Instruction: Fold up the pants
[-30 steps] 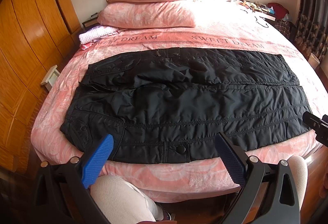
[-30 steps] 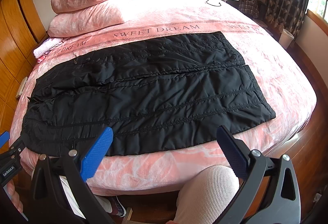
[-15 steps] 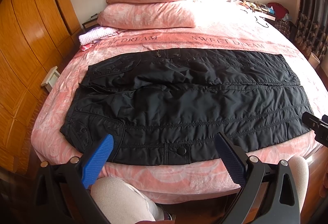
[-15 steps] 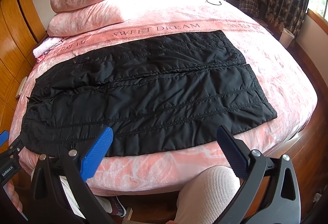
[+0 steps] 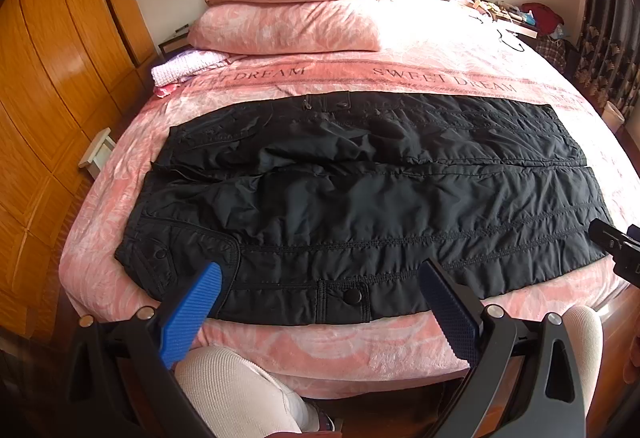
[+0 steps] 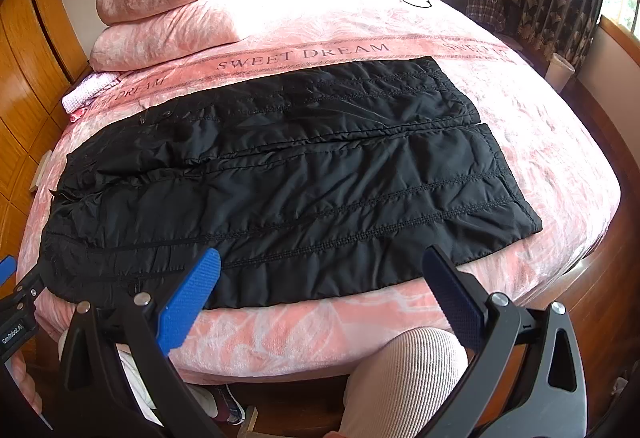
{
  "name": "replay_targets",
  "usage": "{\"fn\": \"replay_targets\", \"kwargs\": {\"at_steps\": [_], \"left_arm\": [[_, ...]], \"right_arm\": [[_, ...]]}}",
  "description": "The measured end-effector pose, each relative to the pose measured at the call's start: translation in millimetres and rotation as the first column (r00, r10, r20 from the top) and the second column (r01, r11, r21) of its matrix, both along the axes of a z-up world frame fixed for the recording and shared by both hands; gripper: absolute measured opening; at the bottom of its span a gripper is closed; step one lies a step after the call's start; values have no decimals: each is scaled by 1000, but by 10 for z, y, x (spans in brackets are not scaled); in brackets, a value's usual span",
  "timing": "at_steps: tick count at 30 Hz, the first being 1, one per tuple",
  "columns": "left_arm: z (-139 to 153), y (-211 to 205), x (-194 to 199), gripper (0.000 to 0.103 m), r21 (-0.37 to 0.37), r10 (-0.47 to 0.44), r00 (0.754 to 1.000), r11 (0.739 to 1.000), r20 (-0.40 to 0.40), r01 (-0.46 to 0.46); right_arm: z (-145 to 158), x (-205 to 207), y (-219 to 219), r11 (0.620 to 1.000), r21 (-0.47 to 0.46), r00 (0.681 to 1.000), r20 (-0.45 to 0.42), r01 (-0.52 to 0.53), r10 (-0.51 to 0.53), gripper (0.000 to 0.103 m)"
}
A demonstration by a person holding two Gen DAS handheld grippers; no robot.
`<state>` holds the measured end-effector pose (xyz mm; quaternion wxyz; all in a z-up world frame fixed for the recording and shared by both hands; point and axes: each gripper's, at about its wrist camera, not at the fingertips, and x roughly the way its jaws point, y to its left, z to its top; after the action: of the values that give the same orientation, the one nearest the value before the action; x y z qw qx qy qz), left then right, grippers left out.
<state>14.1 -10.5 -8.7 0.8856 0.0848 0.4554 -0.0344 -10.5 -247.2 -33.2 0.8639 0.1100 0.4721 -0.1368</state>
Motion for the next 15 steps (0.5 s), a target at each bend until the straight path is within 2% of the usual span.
{"fn": "replay_targets", "kwargs": {"at_steps": [11, 15], "left_arm": [[-62, -26, 72, 99, 7, -4, 1000, 1000, -14, 4], [-100, -13, 138, 99, -32, -13, 1000, 999, -20, 13]], "right_arm": [[-85, 87, -31, 1000, -1, 1000, -13, -6, 6, 101], [-111, 160, -43, 999, -5, 999, -10, -34, 34, 101]]}}
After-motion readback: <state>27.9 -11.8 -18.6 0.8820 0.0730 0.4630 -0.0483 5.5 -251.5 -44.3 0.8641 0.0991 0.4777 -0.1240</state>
